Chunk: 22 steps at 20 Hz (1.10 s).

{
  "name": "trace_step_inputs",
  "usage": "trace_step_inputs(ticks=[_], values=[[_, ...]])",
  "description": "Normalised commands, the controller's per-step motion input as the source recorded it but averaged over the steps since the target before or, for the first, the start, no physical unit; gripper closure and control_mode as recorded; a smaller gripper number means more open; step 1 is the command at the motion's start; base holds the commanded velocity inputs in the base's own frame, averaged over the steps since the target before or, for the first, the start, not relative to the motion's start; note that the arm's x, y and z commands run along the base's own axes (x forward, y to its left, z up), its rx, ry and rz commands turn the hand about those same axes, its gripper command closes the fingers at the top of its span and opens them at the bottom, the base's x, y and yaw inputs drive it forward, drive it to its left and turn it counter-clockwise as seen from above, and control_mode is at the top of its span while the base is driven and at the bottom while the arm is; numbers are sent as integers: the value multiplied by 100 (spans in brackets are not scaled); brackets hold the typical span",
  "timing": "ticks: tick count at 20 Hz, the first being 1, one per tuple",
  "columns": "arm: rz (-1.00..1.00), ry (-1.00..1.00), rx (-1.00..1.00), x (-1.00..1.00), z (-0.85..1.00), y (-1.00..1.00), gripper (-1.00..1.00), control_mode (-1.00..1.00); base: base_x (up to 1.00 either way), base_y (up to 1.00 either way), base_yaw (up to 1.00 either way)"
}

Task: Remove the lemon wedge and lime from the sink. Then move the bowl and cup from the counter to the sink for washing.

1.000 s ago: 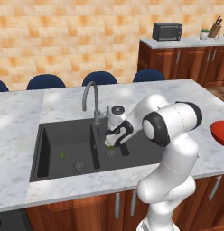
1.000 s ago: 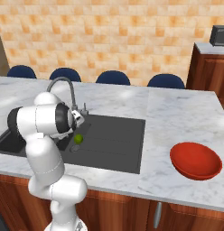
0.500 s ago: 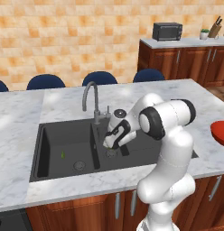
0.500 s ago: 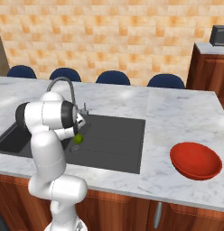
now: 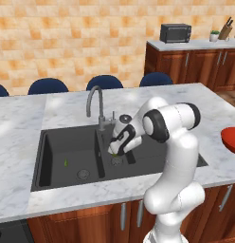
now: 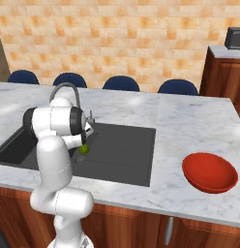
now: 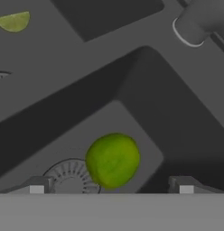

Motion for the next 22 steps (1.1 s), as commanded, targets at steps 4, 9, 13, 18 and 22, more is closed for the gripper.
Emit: trace_step_inputs(ticks=[4, 9, 13, 18, 22], values=[[0, 0, 0, 17, -19, 12, -100, -100, 0, 0, 0], [-1, 0, 0, 11, -22, 11, -100, -100, 0, 0, 0], [-3, 0, -2, 6, -22, 8, -100, -100, 0, 0, 0], [-8, 0, -5, 3, -19, 3, -100, -100, 0, 0, 0], [-9, 4, -4, 3, -17, 1, -100, -100, 0, 0, 0]])
